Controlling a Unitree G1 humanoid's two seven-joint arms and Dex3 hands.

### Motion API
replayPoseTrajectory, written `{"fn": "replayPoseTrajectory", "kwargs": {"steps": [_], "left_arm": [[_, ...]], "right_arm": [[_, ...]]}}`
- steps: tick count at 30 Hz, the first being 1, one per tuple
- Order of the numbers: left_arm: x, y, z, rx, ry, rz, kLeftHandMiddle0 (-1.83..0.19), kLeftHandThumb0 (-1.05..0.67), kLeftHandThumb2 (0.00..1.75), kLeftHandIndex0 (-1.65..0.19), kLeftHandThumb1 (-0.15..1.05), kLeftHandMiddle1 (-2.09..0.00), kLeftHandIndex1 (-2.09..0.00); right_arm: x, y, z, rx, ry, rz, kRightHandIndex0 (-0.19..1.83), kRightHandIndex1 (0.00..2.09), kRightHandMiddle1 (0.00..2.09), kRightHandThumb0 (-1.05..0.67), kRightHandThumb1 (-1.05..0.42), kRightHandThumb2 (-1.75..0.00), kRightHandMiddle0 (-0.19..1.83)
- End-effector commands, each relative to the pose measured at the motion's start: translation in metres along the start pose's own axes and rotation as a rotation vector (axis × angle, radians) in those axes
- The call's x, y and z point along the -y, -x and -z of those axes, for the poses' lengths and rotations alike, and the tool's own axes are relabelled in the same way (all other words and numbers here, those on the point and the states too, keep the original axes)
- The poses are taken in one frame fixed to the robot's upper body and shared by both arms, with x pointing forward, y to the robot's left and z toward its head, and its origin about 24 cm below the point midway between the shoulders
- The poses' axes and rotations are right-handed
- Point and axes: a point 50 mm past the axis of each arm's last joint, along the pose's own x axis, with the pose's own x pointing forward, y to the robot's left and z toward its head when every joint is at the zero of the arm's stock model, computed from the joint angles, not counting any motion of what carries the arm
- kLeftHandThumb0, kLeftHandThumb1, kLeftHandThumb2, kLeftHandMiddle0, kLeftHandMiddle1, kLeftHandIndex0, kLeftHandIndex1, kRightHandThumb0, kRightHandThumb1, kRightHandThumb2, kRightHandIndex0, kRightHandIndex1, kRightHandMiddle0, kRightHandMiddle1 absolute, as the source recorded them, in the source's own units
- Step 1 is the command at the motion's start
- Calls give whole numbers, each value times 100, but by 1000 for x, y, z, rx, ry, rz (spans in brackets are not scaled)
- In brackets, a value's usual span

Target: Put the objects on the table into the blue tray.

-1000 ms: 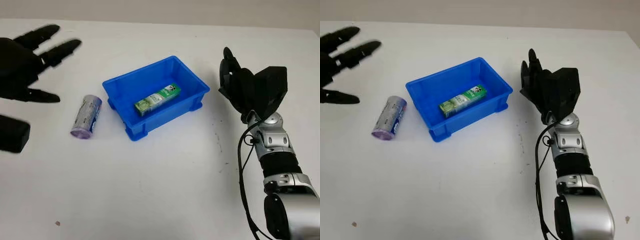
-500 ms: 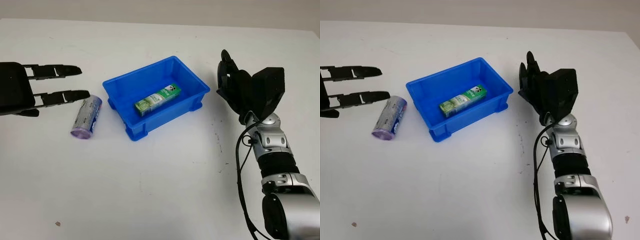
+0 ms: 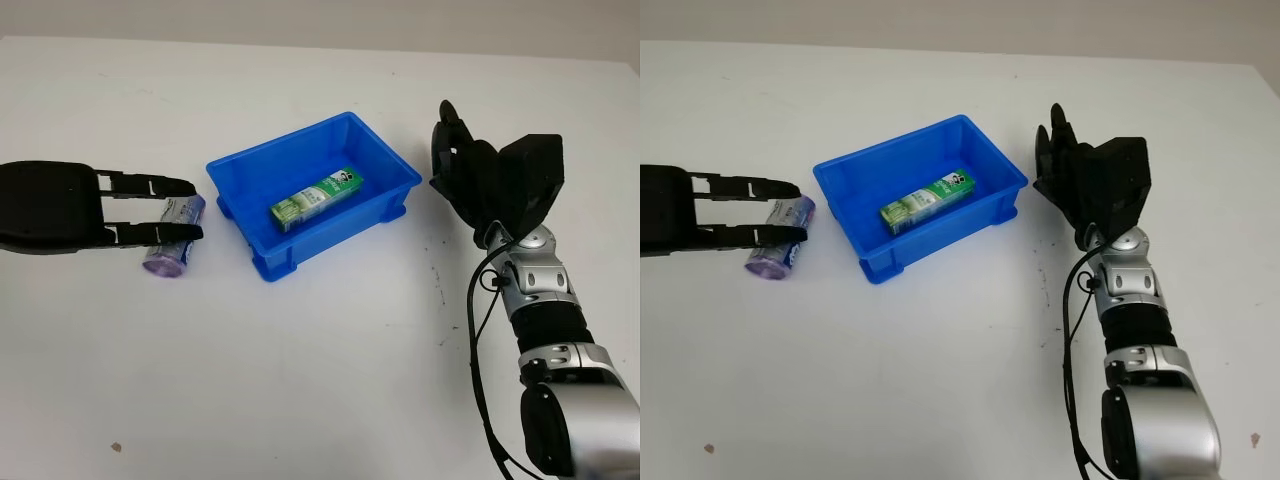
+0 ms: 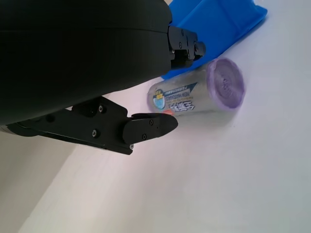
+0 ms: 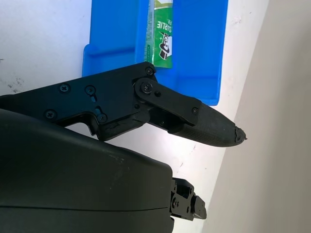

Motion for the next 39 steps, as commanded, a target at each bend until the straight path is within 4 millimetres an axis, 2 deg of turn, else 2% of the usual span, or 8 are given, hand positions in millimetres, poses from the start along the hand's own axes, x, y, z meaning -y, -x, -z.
{"fn": "replayPoseTrajectory", "kwargs": {"steps": [1, 18, 22, 25, 30, 32, 34, 39], "left_arm": [[-1, -1, 5, 0, -13, 5, -8, -8, 48, -2, 105, -7, -8], [1, -25, 14, 80, -84, 92, -18, -15, 27, -12, 105, -10, -14], [5, -28, 16, 96, -126, 128, -34, -23, 19, -19, 105, -21, -53], [5, -34, 18, 111, -157, 159, -30, -26, 21, -1, 105, -42, -91], [0, -50, 16, 135, -125, 81, -32, -20, 12, -13, 105, -93, -121], [0, -55, 14, 154, -148, 37, -39, -17, 11, -18, 105, -162, -148], [0, -58, 13, 161, -151, 21, -53, -14, 13, -15, 105, -197, -171], [-3, -63, 11, 146, -127, -52, -37, -12, 16, -2, 105, -209, -168]], "right_arm": [[4, 3, -2, 13, 0, 17, -19, 0, 0, -69, -105, -82, -19], [7, 10, -4, 12, -53, 35, -19, 0, 0, -71, -105, -80, -19], [9, 12, -5, 19, -62, 21, -19, 0, 0, -72, -105, -80, -19], [10, 13, -6, 26, -76, 12, -19, 0, 0, -73, -105, -80, -19], [9, 15, -6, 36, -95, 11, -19, 0, 0, -72, -105, -79, -19], [9, 16, -6, 34, -98, 6, -19, 0, 0, -71, -105, -79, -19], [9, 17, -5, 27, -95, 6, -19, 0, 0, -71, -105, -80, -19], [10, 17, -5, 20, -102, 5, -19, 0, 0, -71, -105, -79, -19]]}}
